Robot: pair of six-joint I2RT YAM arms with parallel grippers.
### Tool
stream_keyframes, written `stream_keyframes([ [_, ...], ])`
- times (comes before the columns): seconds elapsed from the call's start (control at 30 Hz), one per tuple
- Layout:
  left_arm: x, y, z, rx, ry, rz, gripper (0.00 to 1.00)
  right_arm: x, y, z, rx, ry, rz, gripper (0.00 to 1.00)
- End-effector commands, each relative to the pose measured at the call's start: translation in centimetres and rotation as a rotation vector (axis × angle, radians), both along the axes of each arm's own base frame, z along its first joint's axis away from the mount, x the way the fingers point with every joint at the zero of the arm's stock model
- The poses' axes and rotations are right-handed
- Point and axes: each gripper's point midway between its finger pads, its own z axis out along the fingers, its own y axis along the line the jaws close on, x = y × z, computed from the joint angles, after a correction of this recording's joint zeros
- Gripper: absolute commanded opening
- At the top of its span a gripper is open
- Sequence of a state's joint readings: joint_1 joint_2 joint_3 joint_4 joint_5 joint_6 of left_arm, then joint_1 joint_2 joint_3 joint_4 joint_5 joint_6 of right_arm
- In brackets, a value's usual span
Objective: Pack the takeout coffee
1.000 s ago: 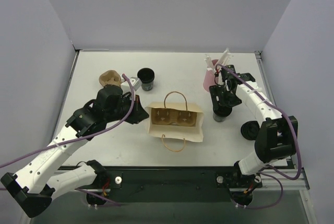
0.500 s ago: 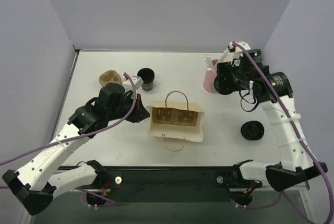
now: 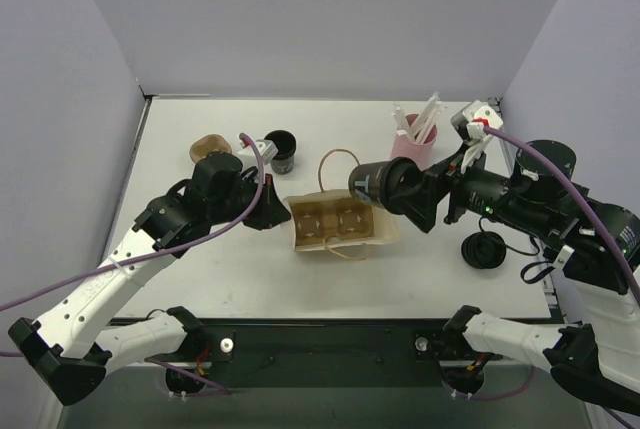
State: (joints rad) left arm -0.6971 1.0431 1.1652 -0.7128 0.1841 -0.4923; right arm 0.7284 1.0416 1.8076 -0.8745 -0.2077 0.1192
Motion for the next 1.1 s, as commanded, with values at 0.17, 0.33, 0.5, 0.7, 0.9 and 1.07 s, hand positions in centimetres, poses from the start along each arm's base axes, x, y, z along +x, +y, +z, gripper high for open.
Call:
stream_keyframes([
  [0.17,0.0,-0.6,1.2,-0.035,-0.028,-0.041,0.0,-2.8,5.3,-4.5,-0.072,0.069,0.227,0.37],
  [0.33,-0.5,-1.0,0.4,-0.048,-0.048,-0.098,0.0,-1.4,5.8,-8.2,-0.311,0.018,0.203,0.36],
  [0.5,-0.7,-0.9,0.2,-0.054,-0.121,-0.146,0.0,0.1,6.2,-13.1,-0.61,-0.063,0.243,0.36],
  [0.7,-0.6,-0.4,-1.4,-0.029,-0.152,-0.188,0.0,2.6,6.6,-15.8,-0.789,-0.171,0.224,0.35],
  [0.9,0.2,-1.2,-0.2,-0.048,-0.2,-0.225,0.0,4.7,6.6,-17.7,-0.894,-0.297,0.206,0.33],
  [1.07,0.5,-2.1,0.3,-0.105,-0.138,-0.205,0.0,4.7,5.4,-21.8,-0.924,-0.309,0.194,0.33],
])
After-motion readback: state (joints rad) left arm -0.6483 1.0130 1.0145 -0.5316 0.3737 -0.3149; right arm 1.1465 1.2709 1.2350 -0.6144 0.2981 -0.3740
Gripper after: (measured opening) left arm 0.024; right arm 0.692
